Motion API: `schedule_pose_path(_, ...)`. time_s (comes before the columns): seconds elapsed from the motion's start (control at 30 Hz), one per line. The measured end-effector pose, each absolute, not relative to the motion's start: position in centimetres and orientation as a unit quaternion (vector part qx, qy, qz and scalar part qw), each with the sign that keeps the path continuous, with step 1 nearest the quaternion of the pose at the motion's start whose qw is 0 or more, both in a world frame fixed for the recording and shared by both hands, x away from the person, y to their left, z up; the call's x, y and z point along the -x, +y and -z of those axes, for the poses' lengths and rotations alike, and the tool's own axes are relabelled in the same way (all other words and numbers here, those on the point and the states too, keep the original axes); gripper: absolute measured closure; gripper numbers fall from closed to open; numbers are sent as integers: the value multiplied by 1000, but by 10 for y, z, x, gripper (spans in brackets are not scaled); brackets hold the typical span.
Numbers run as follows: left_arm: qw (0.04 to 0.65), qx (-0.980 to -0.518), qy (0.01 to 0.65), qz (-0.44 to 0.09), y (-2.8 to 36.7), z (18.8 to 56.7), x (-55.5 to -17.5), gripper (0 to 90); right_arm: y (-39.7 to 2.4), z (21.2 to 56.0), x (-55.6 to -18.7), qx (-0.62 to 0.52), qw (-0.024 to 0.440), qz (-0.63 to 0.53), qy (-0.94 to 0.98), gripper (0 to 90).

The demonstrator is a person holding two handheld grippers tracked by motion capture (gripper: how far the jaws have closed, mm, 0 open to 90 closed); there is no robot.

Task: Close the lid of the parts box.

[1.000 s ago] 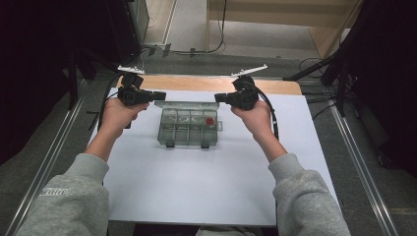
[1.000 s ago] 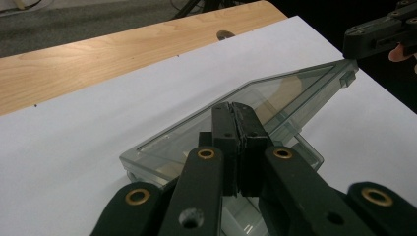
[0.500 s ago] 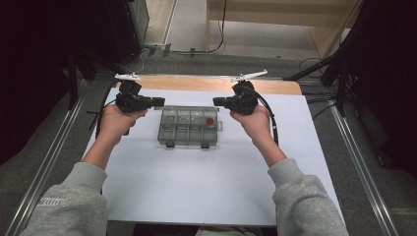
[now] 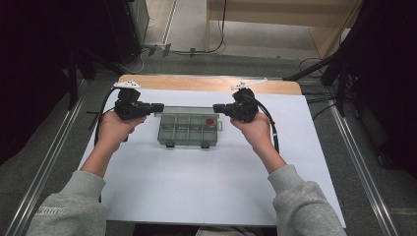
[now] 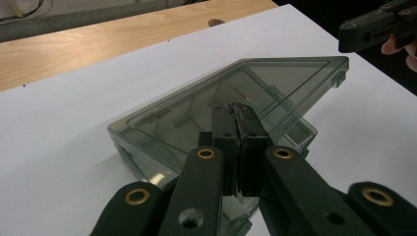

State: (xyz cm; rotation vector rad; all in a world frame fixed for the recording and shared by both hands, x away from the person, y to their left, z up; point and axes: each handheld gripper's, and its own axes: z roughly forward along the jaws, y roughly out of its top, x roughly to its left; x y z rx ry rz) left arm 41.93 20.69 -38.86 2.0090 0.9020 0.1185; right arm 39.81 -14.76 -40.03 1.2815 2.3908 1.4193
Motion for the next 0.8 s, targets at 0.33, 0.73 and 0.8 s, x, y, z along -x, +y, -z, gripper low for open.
schedule_pose_path(0.33,453,-814,360,-52,207,397,-413,890,-146,412,-390,-417,33,-465,780,900)
schedule_pose_path(0.73,452,-817,353,-56,205,407,-406,890,-145,422,-382,-415,39,-461,784,900)
schedule_pose_path(0.8,447,-821,350,-60,204,408,-404,890,-145,424,-381,-412,40,-462,784,900)
